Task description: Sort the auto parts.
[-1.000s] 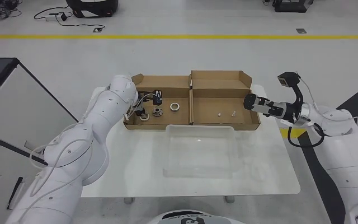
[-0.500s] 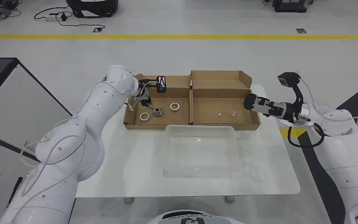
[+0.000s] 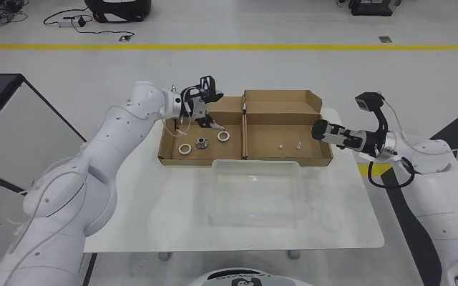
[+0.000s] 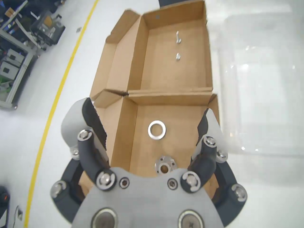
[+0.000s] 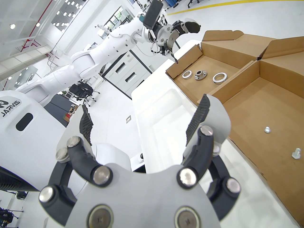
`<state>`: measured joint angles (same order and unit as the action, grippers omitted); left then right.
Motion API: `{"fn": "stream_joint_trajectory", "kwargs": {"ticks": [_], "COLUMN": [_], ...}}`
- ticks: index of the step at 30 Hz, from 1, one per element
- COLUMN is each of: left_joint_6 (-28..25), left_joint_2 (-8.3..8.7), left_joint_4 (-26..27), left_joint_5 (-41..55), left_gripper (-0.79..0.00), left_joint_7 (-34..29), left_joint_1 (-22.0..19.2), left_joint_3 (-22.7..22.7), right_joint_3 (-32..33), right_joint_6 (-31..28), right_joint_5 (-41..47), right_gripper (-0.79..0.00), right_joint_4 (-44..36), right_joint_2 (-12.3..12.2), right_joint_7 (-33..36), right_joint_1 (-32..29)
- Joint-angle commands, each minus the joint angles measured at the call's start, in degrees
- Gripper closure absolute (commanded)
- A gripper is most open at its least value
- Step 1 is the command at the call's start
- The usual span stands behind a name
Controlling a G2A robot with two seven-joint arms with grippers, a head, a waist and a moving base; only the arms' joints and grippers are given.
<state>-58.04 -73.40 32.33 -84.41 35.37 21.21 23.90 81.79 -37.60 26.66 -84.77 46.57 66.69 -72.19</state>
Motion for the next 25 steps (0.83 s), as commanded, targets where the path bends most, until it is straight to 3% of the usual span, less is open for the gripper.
{"fn": "stream_joint_trajectory", "kwargs": {"ticks": [1, 6, 14, 20, 25], "left_joint_6": [0.0, 0.0, 0.0, 0.0, 0.0], "left_joint_2": [1.77, 7.41, 19.26, 28.17, 34.53], "left_joint_4": [5.2, 18.7, 38.3, 49.5, 55.3], "left_joint_5": [1.3, 4.7, 11.1, 15.7, 19.4], "left_gripper": [-0.785, -0.785, -0.785, -0.785, -0.785], "left_joint_7": [1.7, 2.9, 0.0, -3.7, -4.7], "left_joint_1": [1.6, 5.8, 13.4, 19.4, 24.2], "left_joint_3": [1.1, 3.4, 9.7, 15.2, 20.3], "right_joint_3": [0.0, 0.0, 0.0, 0.0, 0.0], "right_joint_6": [0.0, 0.0, 0.0, 0.0, 0.0], "right_joint_5": [0.0, 0.0, 0.0, 0.0, 0.0], "right_gripper": [-0.785, -0.785, -0.785, -0.785, -0.785], "right_joint_4": [0.0, 0.0, 0.0, 0.0, 0.0], "right_joint_2": [0.0, 0.0, 0.0, 0.0, 0.0], "right_joint_7": [0.0, 0.0, 0.0, 0.0, 0.0], "right_joint_1": [0.0, 0.0, 0.0, 0.0, 0.0]}}
